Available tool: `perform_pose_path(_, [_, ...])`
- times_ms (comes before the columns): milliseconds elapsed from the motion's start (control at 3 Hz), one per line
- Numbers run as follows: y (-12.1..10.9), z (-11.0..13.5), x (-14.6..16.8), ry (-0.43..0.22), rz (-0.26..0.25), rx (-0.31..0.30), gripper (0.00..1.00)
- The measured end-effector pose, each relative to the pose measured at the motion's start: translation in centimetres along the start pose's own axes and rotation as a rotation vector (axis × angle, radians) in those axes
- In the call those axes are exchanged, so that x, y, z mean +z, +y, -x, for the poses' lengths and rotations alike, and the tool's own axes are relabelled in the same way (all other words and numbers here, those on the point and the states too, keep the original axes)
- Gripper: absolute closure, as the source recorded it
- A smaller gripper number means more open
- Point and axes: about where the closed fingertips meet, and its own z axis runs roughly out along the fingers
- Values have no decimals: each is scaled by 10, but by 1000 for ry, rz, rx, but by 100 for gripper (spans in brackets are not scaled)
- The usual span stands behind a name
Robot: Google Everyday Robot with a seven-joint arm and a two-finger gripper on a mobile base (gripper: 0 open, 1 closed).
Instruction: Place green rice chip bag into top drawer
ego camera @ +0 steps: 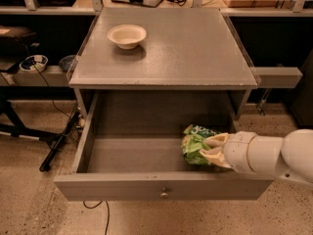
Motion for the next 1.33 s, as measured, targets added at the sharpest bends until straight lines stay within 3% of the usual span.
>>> perform_pose_path(667, [-5, -8, 24, 50, 26, -19, 100])
perform_pose_path(1000, [-4, -7, 27, 52, 31, -23, 84])
perform_pose_path(1333, [-4, -7, 27, 52, 31, -23, 61])
